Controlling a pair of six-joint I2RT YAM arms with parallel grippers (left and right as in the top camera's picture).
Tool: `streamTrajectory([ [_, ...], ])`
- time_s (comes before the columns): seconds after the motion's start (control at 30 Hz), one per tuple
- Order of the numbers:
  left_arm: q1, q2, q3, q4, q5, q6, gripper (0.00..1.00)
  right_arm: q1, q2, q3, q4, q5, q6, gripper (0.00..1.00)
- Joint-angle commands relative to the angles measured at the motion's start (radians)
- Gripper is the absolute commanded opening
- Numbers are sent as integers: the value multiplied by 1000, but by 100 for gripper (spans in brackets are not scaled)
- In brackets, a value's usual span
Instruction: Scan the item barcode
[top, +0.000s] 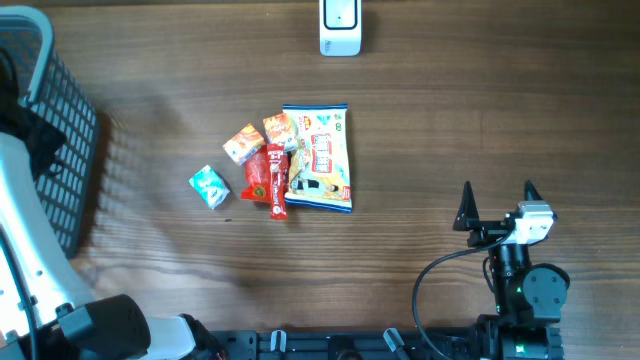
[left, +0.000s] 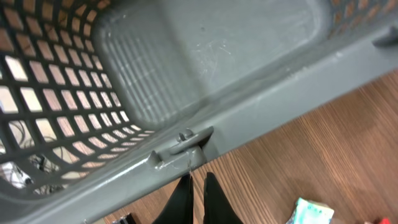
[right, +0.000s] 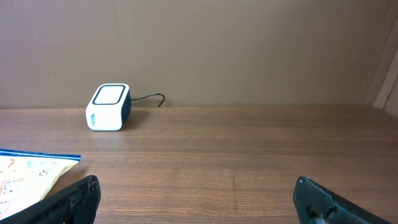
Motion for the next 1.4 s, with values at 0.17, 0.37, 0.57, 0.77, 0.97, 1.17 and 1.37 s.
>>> streamTrajectory([
  [0.17,32,5,1,13,154,-12,4,-4,-5,-3,3,-8,-10,100],
  [0.37,31,6,1,100,388,-9,4,-4,-5,-3,3,-8,-10,100],
  [0.57,32,21,1,248,396,21,4,-4,-5,-3,3,-8,-10,100],
  [0.77,32,79,1,313,370,74,4,-4,-5,-3,3,-8,-10,100],
  [0.97,34,113,1,332,356,70,4,-4,-5,-3,3,-8,-10,100],
  [1.17,34,113,1,370,356,70,4,-4,-5,-3,3,-8,-10,100],
  [1.37,34,109,1,376,356,69,4,-4,-5,-3,3,-8,-10,100],
])
